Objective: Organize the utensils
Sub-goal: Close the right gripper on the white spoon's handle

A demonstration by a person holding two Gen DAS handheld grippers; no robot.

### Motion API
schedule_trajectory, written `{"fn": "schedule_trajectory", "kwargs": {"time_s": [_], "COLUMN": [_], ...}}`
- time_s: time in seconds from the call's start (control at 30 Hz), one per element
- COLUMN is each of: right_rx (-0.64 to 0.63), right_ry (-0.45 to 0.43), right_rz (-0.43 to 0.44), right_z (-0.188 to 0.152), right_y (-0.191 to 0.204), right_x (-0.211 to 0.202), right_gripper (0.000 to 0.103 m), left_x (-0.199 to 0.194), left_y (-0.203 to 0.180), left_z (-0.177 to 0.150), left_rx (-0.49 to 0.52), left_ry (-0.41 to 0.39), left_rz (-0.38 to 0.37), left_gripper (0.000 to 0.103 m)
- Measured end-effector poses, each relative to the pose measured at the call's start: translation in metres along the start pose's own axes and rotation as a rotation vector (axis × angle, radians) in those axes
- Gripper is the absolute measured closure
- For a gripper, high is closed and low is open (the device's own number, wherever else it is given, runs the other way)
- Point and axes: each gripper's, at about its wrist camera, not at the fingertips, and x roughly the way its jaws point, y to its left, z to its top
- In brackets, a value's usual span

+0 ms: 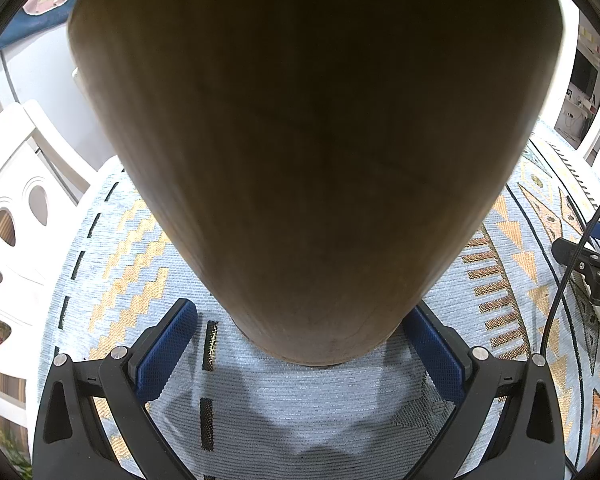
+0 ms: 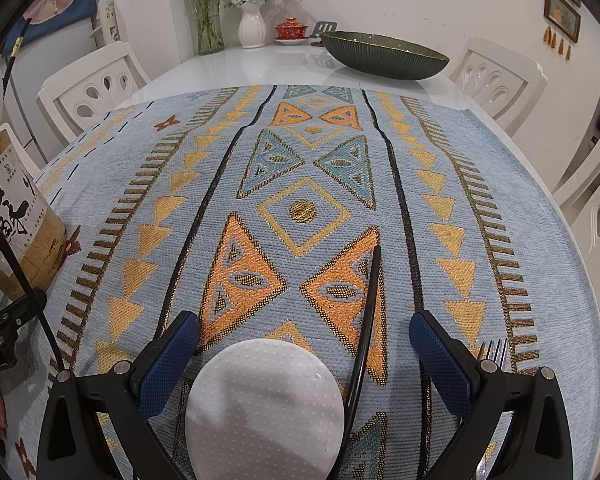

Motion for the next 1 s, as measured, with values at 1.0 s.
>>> {"fn": "schedule_trajectory", "kwargs": {"time_s": [1.0], "right_rx": [0.001], "right_ry": [0.011], "right_rz": [0.005], "right_z": [0.001], "right_y": [0.0], "right_x": [0.001], "right_gripper": [0.0], "left_x": [-0.005], "left_y": [-0.016], "left_z": [0.007], "left_rx": [-0.003], "left_ry": [0.001], "left_rz": [-0.005], "left_gripper": [0.0]}}
